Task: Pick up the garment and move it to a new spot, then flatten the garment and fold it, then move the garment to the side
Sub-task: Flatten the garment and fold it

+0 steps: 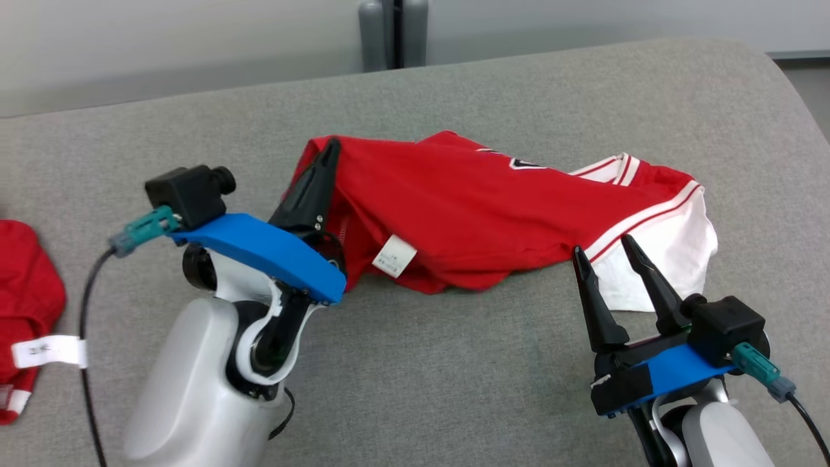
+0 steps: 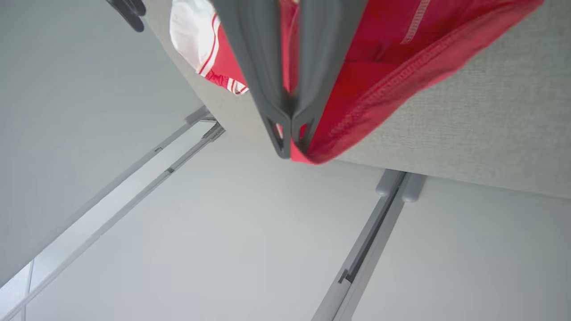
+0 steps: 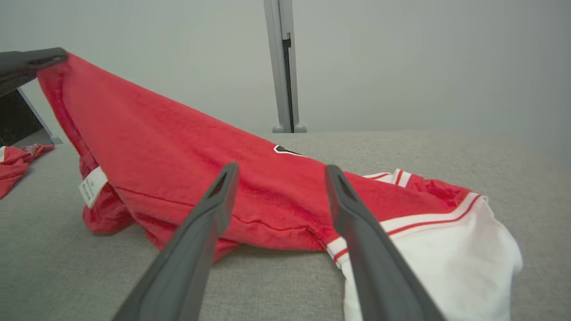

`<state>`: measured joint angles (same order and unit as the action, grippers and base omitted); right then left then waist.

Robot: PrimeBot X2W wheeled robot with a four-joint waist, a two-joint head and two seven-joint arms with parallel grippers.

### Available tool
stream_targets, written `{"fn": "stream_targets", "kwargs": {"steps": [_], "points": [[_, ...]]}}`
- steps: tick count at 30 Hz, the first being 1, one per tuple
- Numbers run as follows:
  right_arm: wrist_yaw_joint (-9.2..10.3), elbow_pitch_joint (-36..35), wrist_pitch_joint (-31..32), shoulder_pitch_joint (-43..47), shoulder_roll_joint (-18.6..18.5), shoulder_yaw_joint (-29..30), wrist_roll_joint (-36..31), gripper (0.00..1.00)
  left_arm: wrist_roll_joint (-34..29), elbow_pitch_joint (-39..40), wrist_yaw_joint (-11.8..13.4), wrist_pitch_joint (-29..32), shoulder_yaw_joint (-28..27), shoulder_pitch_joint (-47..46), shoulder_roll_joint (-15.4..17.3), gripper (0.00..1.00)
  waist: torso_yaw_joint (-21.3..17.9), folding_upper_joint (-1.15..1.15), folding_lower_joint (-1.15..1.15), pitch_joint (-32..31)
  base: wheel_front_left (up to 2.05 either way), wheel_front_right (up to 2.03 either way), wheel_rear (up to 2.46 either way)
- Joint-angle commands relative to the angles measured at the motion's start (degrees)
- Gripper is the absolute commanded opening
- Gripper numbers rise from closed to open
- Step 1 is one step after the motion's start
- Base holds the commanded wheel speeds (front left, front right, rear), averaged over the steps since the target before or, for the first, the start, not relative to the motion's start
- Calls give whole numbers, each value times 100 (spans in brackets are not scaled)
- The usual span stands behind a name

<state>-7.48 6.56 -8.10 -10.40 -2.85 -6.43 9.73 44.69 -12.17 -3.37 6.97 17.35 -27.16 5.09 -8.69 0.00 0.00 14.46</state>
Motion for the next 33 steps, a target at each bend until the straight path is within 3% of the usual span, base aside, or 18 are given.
{"fn": "stream_targets", "kwargs": {"steps": [1,3,7,11,14,18,22,29,33], "points": [[-3,-38,18,46,-7,33,-8,100,143,439,-56,192,-23,110,118,0,39,0,0,-46,0,0,0],[-3,-79,42,87,-6,56,-6,100,408,1134,-69,571,-46,258,235,0,98,0,0,-111,0,0,0],[-3,-160,73,128,-7,35,47,100,844,2395,148,1410,-105,469,565,0,152,0,0,-175,0,0,0],[-3,-189,66,123,-7,12,122,100,1297,3455,552,2177,-177,645,821,0,135,0,0,-174,0,0,0],[-3,-182,23,122,-7,15,170,100,1700,4209,936,2575,-275,805,804,0,99,0,0,-138,0,0,0],[-3,-155,-37,75,-7,42,186,100,1965,4679,1328,2913,-464,856,929,0,68,0,0,-27,0,0,0],[-3,-179,-99,-42,-8,23,225,100,1853,3972,1472,2906,-808,735,1161,0,16,0,0,203,0,0,0],[-3,-227,-146,-407,-6,-183,246,100,1117,1548,1129,2300,-1073,18,1606,0,-175,0,0,729,0,0,0],[-3,-214,-213,-589,-7,-283,272,100,701,529,907,1794,-1015,-387,1704,0,-279,0,0,950,0,0,0]]}}
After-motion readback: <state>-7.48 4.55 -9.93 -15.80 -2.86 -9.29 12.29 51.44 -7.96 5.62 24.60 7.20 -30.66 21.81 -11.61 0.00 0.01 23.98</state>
